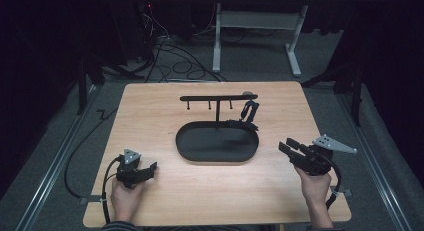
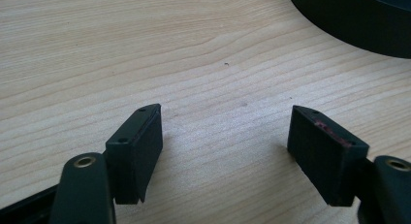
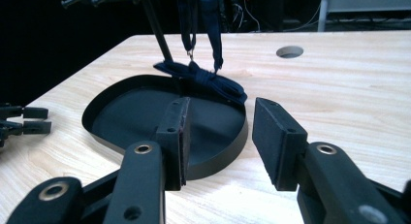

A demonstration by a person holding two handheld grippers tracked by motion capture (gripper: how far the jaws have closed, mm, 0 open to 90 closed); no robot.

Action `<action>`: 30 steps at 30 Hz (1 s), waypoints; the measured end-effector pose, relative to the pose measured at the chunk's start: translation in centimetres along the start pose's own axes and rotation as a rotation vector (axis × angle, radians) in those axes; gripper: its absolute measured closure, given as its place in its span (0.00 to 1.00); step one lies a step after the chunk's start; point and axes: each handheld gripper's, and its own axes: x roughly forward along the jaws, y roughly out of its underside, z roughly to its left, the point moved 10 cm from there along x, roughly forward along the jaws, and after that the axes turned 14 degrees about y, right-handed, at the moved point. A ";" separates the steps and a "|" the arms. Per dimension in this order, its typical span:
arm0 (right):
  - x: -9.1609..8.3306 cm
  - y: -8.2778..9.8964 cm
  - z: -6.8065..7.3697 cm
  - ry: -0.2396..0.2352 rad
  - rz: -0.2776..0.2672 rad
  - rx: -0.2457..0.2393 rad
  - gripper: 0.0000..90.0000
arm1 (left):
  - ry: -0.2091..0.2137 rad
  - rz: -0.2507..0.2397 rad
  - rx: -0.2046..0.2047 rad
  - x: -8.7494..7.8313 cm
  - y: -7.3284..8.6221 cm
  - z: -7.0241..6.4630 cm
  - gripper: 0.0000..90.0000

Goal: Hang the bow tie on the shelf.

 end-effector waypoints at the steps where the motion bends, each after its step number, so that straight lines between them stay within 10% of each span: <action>1: 0.0 0.0 0.0 0.000 0.000 0.000 0.67 | 0.000 0.000 0.000 0.0 0.0 0.0 0.32; 30: 1.9 3.1 0.6 0.018 0.072 -0.023 0.67 | -0.003 0.003 0.003 0.0 0.0 0.0 0.32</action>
